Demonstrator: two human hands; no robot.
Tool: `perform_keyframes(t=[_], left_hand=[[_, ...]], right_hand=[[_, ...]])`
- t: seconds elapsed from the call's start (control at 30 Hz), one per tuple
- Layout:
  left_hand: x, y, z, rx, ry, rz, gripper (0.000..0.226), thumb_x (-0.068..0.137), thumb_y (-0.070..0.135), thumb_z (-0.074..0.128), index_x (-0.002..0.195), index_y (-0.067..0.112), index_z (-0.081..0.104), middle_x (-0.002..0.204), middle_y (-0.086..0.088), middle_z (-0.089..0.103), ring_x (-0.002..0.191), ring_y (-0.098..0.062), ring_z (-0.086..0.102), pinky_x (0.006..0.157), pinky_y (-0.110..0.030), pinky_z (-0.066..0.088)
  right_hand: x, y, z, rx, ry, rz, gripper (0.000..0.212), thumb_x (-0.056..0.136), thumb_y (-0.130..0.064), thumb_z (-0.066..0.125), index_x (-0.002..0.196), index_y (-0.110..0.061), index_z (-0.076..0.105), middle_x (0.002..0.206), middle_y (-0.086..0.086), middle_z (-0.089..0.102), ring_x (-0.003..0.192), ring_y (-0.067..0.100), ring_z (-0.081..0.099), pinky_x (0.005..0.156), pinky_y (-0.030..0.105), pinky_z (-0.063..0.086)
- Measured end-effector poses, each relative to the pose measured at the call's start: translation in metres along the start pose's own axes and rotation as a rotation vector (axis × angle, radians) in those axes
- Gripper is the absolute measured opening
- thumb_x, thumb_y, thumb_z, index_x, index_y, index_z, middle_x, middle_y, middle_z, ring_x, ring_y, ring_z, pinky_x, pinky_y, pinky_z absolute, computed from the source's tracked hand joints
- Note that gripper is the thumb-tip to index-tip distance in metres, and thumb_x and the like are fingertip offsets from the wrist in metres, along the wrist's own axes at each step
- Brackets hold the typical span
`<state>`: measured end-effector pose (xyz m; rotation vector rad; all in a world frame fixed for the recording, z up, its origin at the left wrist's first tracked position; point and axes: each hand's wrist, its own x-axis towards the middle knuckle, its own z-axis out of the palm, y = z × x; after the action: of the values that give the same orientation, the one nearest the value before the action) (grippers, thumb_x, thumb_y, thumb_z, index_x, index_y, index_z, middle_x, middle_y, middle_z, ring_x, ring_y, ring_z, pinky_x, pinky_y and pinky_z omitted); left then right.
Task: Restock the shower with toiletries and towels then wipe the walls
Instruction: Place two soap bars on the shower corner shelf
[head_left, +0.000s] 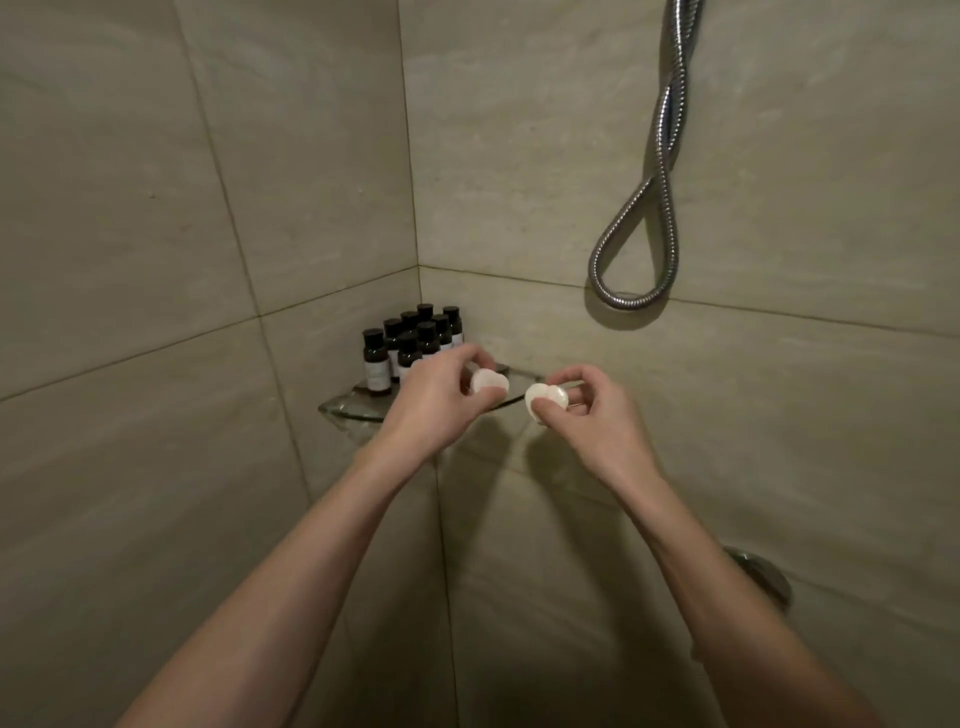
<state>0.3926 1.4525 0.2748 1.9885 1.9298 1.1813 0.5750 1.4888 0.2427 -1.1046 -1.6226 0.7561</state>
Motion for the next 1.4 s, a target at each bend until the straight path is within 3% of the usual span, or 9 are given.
perform_keyframes(t=[0.23, 0.4, 0.6, 0.67, 0.83, 1.0, 1.23, 1.4], left_hand=[[0.053, 0.002, 0.031, 0.25, -0.059, -0.009, 0.03, 0.09, 0.039, 0.071, 0.117, 0.026, 0.068, 0.09, 0.005, 0.066, 0.095, -0.018, 0.063, 0.08, -0.038, 0.054], [0.06, 0.002, 0.034, 0.466, -0.068, -0.001, 0.044, 0.093, 0.042, 0.068, 0.129, 0.018, 0.065, 0.116, -0.007, 0.07, 0.113, -0.026, 0.062, 0.092, -0.041, 0.053], [0.055, -0.001, 0.036, 0.531, -0.054, -0.004, 0.049, 0.088, 0.049, 0.07, 0.122, 0.013, 0.067, 0.113, -0.007, 0.069, 0.107, -0.025, 0.063, 0.089, -0.042, 0.053], [0.055, -0.002, 0.038, 0.541, -0.022, -0.007, 0.049, 0.089, 0.046, 0.07, 0.127, 0.015, 0.064, 0.115, -0.007, 0.069, 0.109, -0.024, 0.063, 0.09, -0.042, 0.053], [0.057, -0.004, 0.037, 0.552, -0.025, -0.03, 0.04, 0.092, 0.041, 0.067, 0.122, 0.015, 0.062, 0.112, -0.006, 0.069, 0.105, -0.026, 0.064, 0.088, -0.043, 0.054], [0.062, -0.007, 0.04, 0.599, -0.04, -0.004, 0.031, 0.094, 0.038, 0.063, 0.11, 0.013, 0.069, 0.103, -0.005, 0.071, 0.099, -0.027, 0.065, 0.084, -0.044, 0.055], [0.067, -0.013, 0.043, 0.61, -0.041, 0.017, 0.027, 0.098, 0.039, 0.057, 0.093, 0.016, 0.069, 0.082, -0.002, 0.064, 0.082, -0.027, 0.063, 0.064, -0.034, 0.041], [0.07, -0.018, 0.047, 0.576, -0.009, -0.004, 0.029, 0.099, 0.036, 0.053, 0.093, 0.013, 0.069, 0.086, -0.007, 0.068, 0.085, -0.033, 0.064, 0.07, -0.044, 0.053]], right_hand=[[0.065, 0.021, 0.011, -0.134, -0.016, -0.114, 0.018, 0.082, -0.029, 0.075, 0.095, -0.026, 0.064, 0.078, -0.011, 0.067, 0.071, 0.011, 0.066, 0.072, 0.04, 0.057], [0.073, 0.031, 0.021, -0.298, -0.029, -0.225, 0.016, 0.088, -0.034, 0.07, 0.099, -0.029, 0.059, 0.083, -0.011, 0.065, 0.071, 0.01, 0.062, 0.068, 0.035, 0.053], [0.069, 0.039, 0.025, -0.442, -0.026, -0.296, 0.038, 0.093, -0.042, 0.062, 0.127, -0.025, 0.06, 0.109, -0.004, 0.062, 0.092, 0.018, 0.061, 0.077, 0.037, 0.049], [0.065, 0.04, 0.024, -0.472, -0.064, -0.298, 0.045, 0.094, -0.048, 0.059, 0.132, -0.024, 0.057, 0.114, -0.005, 0.057, 0.09, 0.015, 0.061, 0.077, 0.035, 0.05], [0.063, 0.04, 0.024, -0.445, -0.114, -0.309, 0.041, 0.094, -0.048, 0.058, 0.129, -0.027, 0.063, 0.116, -0.01, 0.054, 0.08, 0.011, 0.063, 0.079, 0.034, 0.053], [0.069, 0.036, 0.024, -0.44, -0.072, -0.253, 0.039, 0.089, -0.049, 0.065, 0.123, -0.031, 0.063, 0.117, -0.011, 0.061, 0.102, 0.012, 0.061, 0.076, 0.03, 0.047], [0.073, 0.025, 0.026, -0.591, -0.006, -0.29, 0.029, 0.088, -0.052, 0.066, 0.11, -0.033, 0.067, 0.108, -0.008, 0.067, 0.097, 0.019, 0.065, 0.068, 0.031, 0.043], [0.072, 0.03, 0.03, -0.528, 0.014, -0.267, 0.028, 0.087, -0.051, 0.068, 0.109, -0.034, 0.067, 0.107, -0.01, 0.068, 0.097, 0.016, 0.063, 0.068, 0.03, 0.042]])
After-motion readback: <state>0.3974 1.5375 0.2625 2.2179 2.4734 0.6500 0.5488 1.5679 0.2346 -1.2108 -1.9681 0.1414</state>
